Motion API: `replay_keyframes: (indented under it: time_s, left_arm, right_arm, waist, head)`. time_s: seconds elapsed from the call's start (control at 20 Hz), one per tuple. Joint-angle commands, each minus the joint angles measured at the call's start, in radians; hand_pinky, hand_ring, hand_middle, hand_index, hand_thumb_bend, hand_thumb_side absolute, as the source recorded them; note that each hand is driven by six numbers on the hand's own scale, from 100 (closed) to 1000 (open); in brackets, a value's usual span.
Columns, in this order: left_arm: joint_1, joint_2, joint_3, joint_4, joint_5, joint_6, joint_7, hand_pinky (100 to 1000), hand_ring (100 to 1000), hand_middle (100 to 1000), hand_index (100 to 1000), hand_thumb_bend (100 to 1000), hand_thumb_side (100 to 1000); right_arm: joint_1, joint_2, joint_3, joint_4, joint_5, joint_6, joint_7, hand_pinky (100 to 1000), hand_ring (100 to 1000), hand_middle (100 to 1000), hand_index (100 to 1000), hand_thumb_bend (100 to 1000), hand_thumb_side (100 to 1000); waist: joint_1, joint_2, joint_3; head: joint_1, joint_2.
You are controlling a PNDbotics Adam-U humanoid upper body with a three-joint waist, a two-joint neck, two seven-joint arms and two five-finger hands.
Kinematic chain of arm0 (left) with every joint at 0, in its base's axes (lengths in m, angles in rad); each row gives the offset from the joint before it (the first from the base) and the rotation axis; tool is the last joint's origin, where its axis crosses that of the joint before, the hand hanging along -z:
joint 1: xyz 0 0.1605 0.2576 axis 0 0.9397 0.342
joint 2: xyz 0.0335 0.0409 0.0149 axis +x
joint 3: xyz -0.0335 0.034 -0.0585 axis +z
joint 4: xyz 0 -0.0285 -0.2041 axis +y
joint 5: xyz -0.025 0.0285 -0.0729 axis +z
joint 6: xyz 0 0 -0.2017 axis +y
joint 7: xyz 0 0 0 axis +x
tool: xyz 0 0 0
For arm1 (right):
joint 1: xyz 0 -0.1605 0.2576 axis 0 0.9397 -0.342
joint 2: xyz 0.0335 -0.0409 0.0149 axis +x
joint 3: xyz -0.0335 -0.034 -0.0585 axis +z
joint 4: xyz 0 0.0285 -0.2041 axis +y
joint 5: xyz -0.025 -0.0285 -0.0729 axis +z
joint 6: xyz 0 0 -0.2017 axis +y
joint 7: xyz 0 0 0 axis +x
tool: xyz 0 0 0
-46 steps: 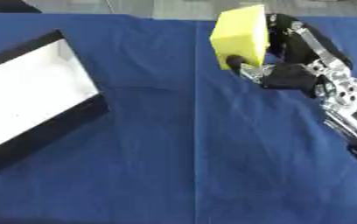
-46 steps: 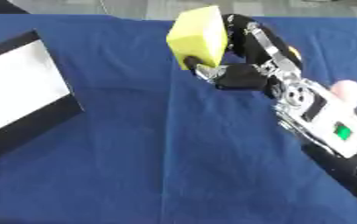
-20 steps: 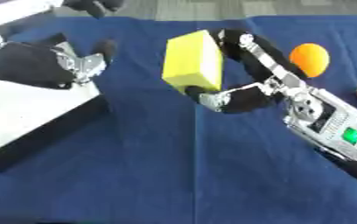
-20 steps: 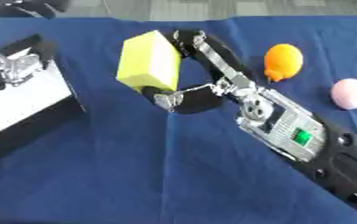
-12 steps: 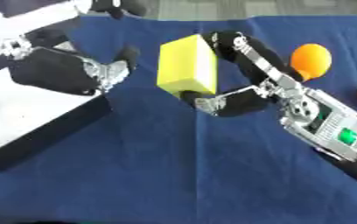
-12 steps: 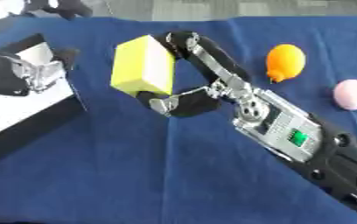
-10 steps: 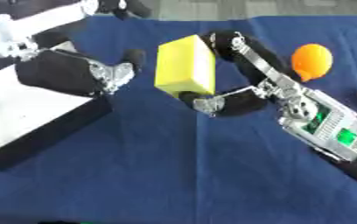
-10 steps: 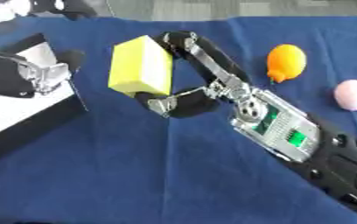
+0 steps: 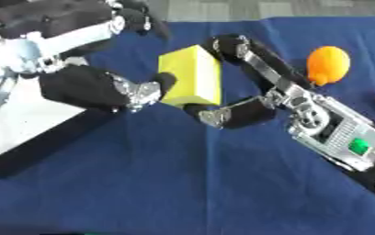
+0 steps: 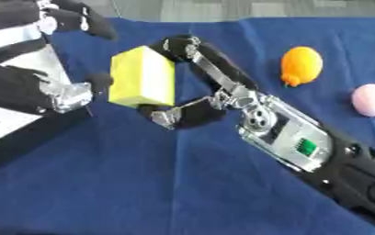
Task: Pick up the objects with one hand, pass them to the other hand, and then place them into the box on the other side of the table.
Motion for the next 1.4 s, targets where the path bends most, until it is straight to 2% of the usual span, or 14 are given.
replay_keyframes:
  time_s: [0.05,0.3,0.45,0.5,0.6,0.65,0.7,1.15,1.35,1.4]
  left_arm:
    - [-0.022,-0.003,0.004,-0.008,-0.041,-0.008,-0.048,1000,896,846,907,343,763]
    - [-0.028,-0.02,0.005,-0.008,-0.107,-0.023,-0.085,1000,935,875,936,443,690]
    - [-0.031,-0.028,0.007,-0.008,-0.152,-0.047,-0.098,1000,948,883,940,467,529]
    - [-0.031,-0.03,0.007,-0.008,-0.163,-0.051,-0.1,1000,952,886,943,484,412]
    - [-0.033,-0.033,0.005,-0.008,-0.181,-0.051,-0.103,1000,952,886,944,498,334]
    - [-0.035,-0.034,0.004,-0.008,-0.188,-0.047,-0.104,1000,950,885,945,509,262]
    - [-0.037,-0.036,0.003,-0.008,-0.196,-0.039,-0.103,1000,947,882,944,509,244]
    - [-0.043,-0.044,-0.016,-0.008,-0.217,0.033,-0.08,1000,937,872,939,454,270]
    - [-0.043,-0.045,-0.019,-0.008,-0.215,0.043,-0.074,1000,937,872,939,454,270]
    - [-0.045,-0.046,-0.02,-0.008,-0.213,0.044,-0.074,1000,935,869,935,413,309]
  right_arm:
    - [-0.018,-0.001,-0.007,-0.01,0.011,0.018,0.017,736,601,451,594,207,100]
    - [-0.025,0.002,-0.008,-0.01,0.009,0.042,0.032,735,600,450,594,207,100]
    - [-0.025,0.003,-0.007,-0.01,0.008,0.047,0.036,734,600,450,594,208,100]
    - [-0.024,0.004,-0.007,-0.01,0.009,0.048,0.037,734,600,450,594,206,100]
    - [-0.024,0.006,-0.007,-0.01,0.007,0.052,0.037,733,599,449,594,206,100]
    - [-0.024,0.007,-0.007,-0.01,0.006,0.053,0.037,732,599,449,593,206,100]
    - [-0.025,0.009,-0.007,-0.01,0.006,0.054,0.037,732,599,449,593,206,100]
    - [-0.027,0.021,-0.001,-0.01,0.03,0.051,0.037,729,596,448,592,206,100]
    - [-0.027,0.021,0.0,-0.01,0.03,0.049,0.035,729,596,448,592,206,100]
    - [-0.028,0.02,-0.001,-0.01,0.032,0.048,0.034,730,597,449,590,209,100]
  waist:
    - [0.015,-0.029,0.001]
    - [0.018,-0.028,-0.001]
    - [0.019,-0.026,0.0]
    - [0.019,-0.026,-0.001]
    - [0.02,-0.026,0.0]
    - [0.02,-0.026,0.001]
    - [0.02,-0.026,0.001]
    - [0.021,-0.025,0.003]
    - [0.021,-0.024,0.003]
    - [0.022,-0.024,0.004]
  head:
    - [0.004,-0.001]
    - [0.009,-0.001]
    - [0.011,-0.001]
    - [0.012,-0.001]
    - [0.014,-0.001]
    - [0.015,-0.001]
    - [0.015,-0.001]
    - [0.02,-0.001]
    - [0.02,-0.001]
    - [0.02,-0.001]
